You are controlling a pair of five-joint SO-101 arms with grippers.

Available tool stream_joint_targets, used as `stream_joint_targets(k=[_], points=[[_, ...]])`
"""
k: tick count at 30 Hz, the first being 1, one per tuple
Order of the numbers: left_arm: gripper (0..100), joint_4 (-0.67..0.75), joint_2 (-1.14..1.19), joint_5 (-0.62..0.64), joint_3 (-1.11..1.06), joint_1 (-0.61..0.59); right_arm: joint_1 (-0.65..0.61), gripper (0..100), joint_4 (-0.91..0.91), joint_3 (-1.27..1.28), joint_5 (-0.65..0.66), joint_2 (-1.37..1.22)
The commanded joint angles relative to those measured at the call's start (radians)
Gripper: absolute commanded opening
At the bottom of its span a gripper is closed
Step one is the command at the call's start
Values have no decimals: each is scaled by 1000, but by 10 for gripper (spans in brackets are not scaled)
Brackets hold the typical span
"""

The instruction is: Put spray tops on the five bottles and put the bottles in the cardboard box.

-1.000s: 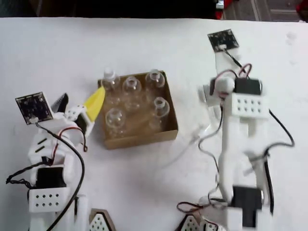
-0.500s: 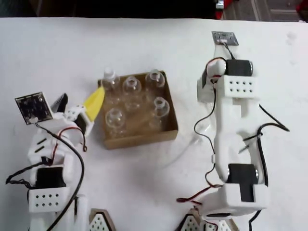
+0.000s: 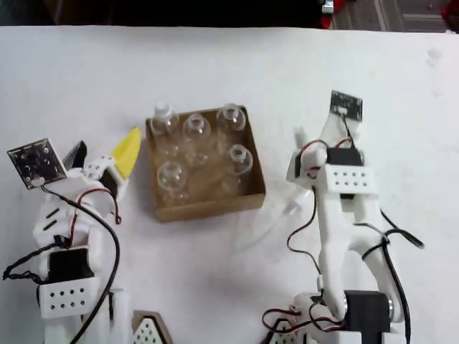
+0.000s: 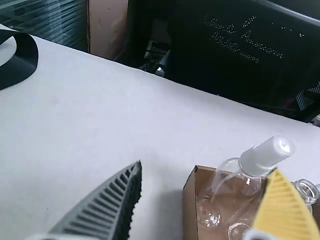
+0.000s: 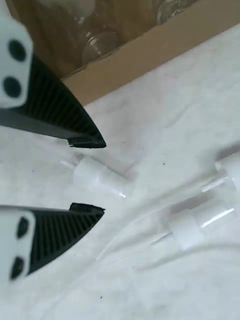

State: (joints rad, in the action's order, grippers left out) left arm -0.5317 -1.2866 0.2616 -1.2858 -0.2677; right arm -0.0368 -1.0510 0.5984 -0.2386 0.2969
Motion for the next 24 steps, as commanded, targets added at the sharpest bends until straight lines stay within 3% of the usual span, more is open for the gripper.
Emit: stream_joint_targets(k=[1, 10, 21, 24], points=[[358, 21, -13, 15, 38, -13, -12, 155, 44, -11, -25, -5], [358, 21, -13, 15, 37, -13, 41, 152, 44, -129, -97, -265], [358, 21, -13, 15, 37, -13, 42, 149, 44, -170, -98, -361], [358, 21, -13, 15, 37, -13, 41, 91, 56, -170, -98, -383]])
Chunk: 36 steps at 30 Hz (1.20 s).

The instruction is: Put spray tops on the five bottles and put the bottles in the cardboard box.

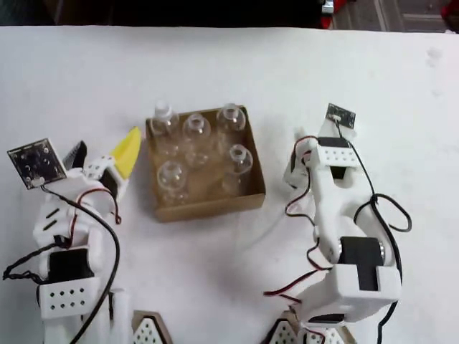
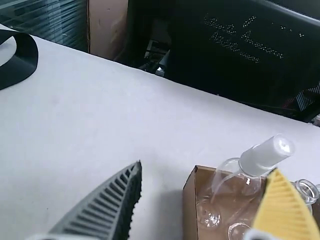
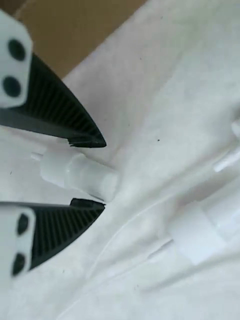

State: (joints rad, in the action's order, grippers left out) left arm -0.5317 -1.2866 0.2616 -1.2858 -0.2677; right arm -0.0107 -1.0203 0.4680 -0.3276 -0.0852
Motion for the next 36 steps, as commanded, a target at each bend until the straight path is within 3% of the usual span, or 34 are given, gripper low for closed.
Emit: stream_joint_targets(k=[1, 8, 15, 23, 30, 36], points=[[358, 21, -13, 15, 37, -13, 16, 72, 33, -38, -9, -7], [358, 21, -13, 15, 37, -13, 18, 51, 24, -44, -9, 33], [358, 21, -13, 15, 37, -13, 35, 18, -93, -35, 3, 363], [357, 17, -13, 49, 37, -22, -56, 18, -107, -38, 236, 885], [357, -6, -13, 117, 43, -64, -321, 18, 180, 68, 407, 1237], [357, -3, -13, 114, 38, -64, -573, 18, 711, 382, 557, 1299]])
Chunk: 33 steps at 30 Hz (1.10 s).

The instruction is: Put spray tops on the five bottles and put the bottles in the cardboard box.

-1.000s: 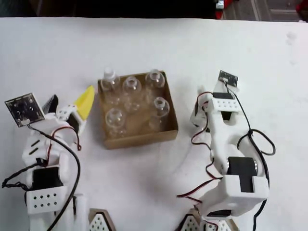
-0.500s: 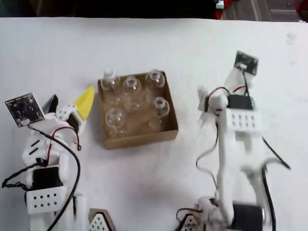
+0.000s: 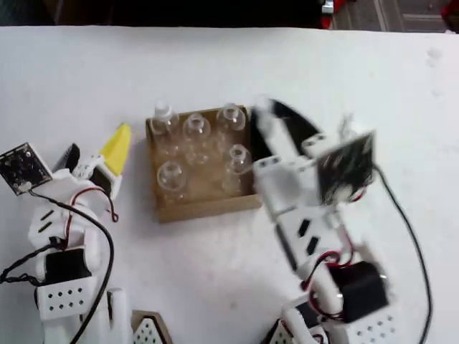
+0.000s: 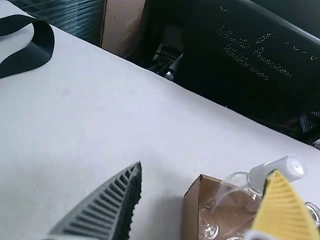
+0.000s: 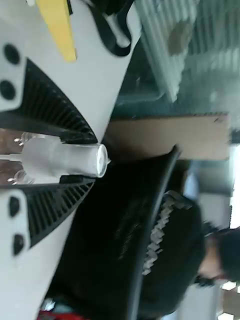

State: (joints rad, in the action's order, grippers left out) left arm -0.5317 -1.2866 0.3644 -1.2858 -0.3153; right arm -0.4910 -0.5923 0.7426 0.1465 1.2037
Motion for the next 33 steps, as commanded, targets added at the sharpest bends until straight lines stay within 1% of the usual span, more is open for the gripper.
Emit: stream_joint_targets(k=[1, 4, 6, 11, 16, 17, 19, 23, 26, 31, 33], points=[[357, -3, -13, 11, 38, -16, -114, 18, 369, 147, 123, 10], [357, -3, -13, 11, 37, -16, -174, 18, 558, 236, 272, 10], [357, -3, -13, 11, 37, -16, -213, 18, 604, 267, 331, 10], [357, 20, -12, 11, 31, -16, -309, 18, 618, 281, 333, 10], [357, 84, -12, 11, -8, -18, -344, 18, 733, 282, 330, -2], [357, 86, -12, 11, -9, -18, -344, 18, 745, 282, 316, -19], [357, 86, -12, 11, -8, -18, -338, 18, 771, 281, 239, -67], [357, 87, -12, 11, -8, -18, -317, 18, 889, 279, 107, -189], [357, 83, -12, 11, -8, -19, -298, 18, 938, 284, 83, -251], [357, 87, -12, 11, -8, -19, -289, 18, 935, 288, -14, -268], [357, 87, -12, 11, -8, -19, -288, 18, 935, 288, -12, -275]])
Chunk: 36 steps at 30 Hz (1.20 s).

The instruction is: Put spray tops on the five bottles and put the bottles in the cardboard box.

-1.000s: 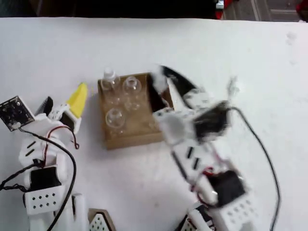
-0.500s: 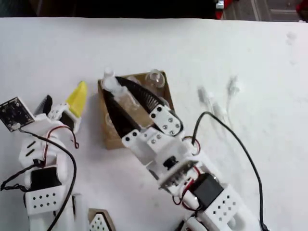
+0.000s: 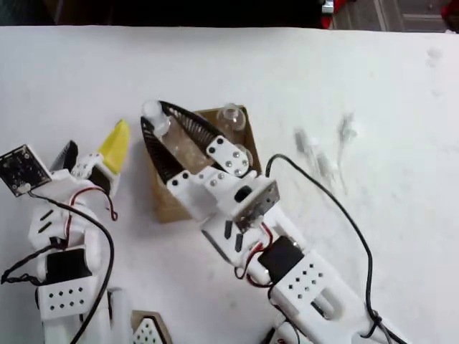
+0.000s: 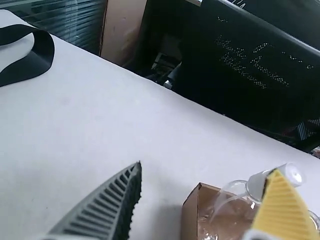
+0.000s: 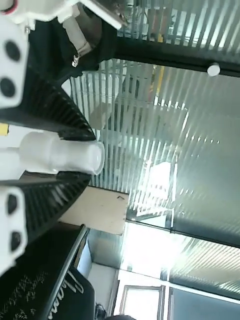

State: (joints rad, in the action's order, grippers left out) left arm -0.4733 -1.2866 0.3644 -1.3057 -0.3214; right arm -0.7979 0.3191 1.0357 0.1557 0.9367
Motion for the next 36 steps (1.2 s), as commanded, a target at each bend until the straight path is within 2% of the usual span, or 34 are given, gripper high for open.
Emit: stream_joint_targets(k=[1, 9, 22, 36], points=[[357, 29, -12, 11, 12, -13, 19, 18, 24, -3, -21, -12], [357, 29, -12, 11, 12, -13, 81, 18, 31, 9, -31, -73], [357, 29, -12, 11, 12, -13, 84, 18, 110, -23, -31, -90], [357, 29, -12, 11, 12, -12, 62, 18, 18, -38, -31, -44]])
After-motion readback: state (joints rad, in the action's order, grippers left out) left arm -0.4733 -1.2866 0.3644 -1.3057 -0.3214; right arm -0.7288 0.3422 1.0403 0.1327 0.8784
